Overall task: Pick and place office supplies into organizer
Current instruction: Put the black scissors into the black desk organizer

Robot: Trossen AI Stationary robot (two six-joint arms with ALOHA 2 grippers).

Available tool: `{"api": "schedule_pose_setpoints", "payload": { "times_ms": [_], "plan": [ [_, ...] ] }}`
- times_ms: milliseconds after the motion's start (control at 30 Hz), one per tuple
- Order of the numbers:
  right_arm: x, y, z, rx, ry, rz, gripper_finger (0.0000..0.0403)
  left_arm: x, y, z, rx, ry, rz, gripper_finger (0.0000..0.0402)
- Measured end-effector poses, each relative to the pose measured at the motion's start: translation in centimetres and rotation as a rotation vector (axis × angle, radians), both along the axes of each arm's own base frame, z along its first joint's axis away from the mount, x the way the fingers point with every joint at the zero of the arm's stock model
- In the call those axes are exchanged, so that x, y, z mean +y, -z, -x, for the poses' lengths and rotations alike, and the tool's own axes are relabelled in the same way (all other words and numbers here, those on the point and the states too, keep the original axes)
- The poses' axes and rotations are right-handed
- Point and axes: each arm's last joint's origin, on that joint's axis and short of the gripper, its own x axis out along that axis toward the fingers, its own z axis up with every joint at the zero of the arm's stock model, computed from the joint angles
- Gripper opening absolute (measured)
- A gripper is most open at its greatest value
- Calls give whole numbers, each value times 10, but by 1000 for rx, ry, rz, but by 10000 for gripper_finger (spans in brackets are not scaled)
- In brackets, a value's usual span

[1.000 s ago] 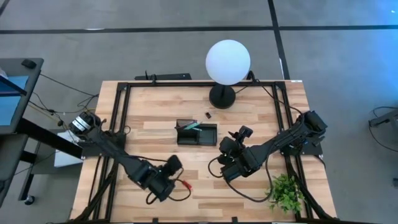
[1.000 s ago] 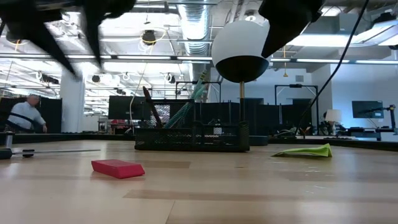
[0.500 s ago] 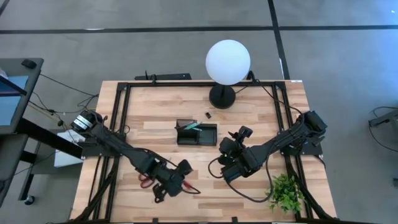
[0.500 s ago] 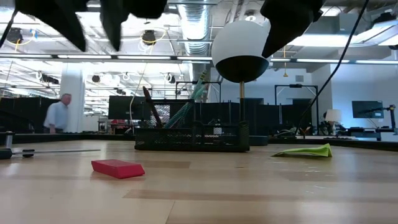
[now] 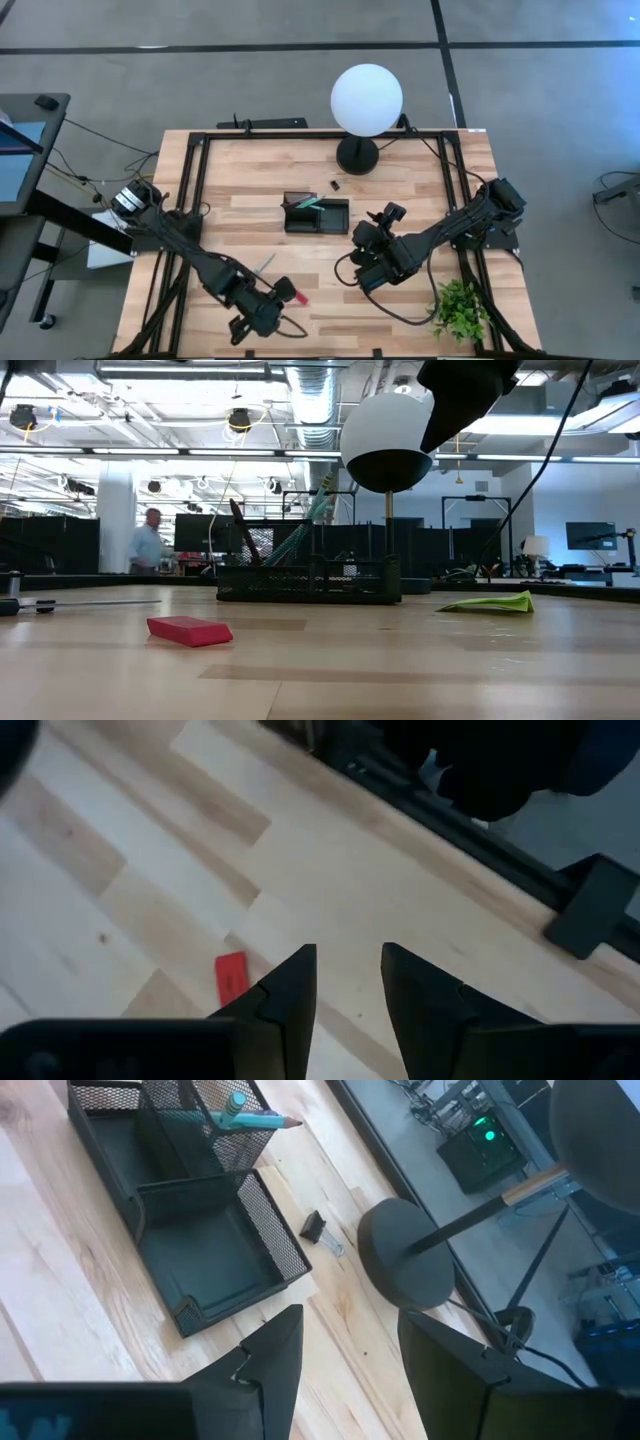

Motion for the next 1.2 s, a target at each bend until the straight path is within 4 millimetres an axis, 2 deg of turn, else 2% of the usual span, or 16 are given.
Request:
{"api": "schedule_pose_setpoints", "payload": {
  "times_ms": [133,267,400,633,733,800,967,1033,1200],
  "plan": [
    [0,0,0,-2,0,-1,161,-10,-3,3,-107,3,-49,112],
    [0,0,0,-3,0,-2,161,-5,-10,-7,-309,-259,-159,112],
    [0,0,-1,-9,0,-5,161,15,-16,-21,-476,-548,-301,112],
    [0,0,-1,-8,0,-6,161,67,-15,-36,-594,-1043,-435,112],
    [1,0,-1,-8,-1,-7,161,89,-9,-36,-550,-1196,-413,112],
    [1,0,0,-8,-2,-7,161,101,-4,-34,-488,-1317,-332,112],
    [1,0,0,-8,-2,-7,161,122,7,-25,-200,-1614,-81,112],
    [1,0,0,-8,-2,-7,161,125,10,-20,-77,-1655,-70,112],
    [1,0,0,-8,-2,-7,161,122,13,-2,160,-1633,-168,112]
  ]
}}
